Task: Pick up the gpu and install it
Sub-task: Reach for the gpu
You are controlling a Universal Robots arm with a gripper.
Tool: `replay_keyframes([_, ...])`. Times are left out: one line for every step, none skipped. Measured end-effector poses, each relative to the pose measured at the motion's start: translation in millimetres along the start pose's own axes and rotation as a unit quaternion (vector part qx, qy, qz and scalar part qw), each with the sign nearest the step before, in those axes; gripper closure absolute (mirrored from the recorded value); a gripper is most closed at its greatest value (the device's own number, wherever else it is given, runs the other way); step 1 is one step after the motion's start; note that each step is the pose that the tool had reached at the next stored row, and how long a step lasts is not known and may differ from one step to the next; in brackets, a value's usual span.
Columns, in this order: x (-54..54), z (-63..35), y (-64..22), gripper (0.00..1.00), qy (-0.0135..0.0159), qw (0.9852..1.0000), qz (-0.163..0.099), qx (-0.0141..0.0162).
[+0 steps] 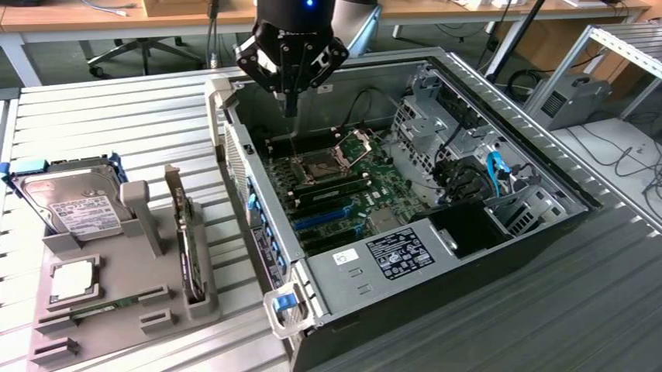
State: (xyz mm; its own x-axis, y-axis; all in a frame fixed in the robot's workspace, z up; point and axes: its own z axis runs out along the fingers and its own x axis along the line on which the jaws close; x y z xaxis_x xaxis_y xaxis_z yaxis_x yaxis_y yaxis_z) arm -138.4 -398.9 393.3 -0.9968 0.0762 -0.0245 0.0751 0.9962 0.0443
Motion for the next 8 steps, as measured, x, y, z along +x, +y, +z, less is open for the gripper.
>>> replay_keyframes([0.6,0.0,0.0,0.89,0.0000,1.0000,0.000,0.0000])
replay_keyframes([1.0,0.0,-0.1,0.89,0.0000,1.0000,0.000,0.0000])
replay_keyframes([1.2,0.0,-0.1,0.89,0.0000,1.0000,0.000,0.0000])
replay_keyframes([1.4,0.0,-0.1,0.89,0.0000,1.0000,0.000,0.0000])
replay_keyframes([1.6,0.0,-0.1,0.89,0.0000,1.0000,0.000,0.0000])
replay_keyframes([1.7,0.0,-0.1,0.89,0.0000,1.0000,0.000,0.0000])
replay_keyframes([1.8,0.0,-0.1,0.89,0.0000,1.0000,0.000,0.0000])
replay_keyframes([2.0,0.0,-0.1,0.89,0.0000,1.0000,0.000,0.0000])
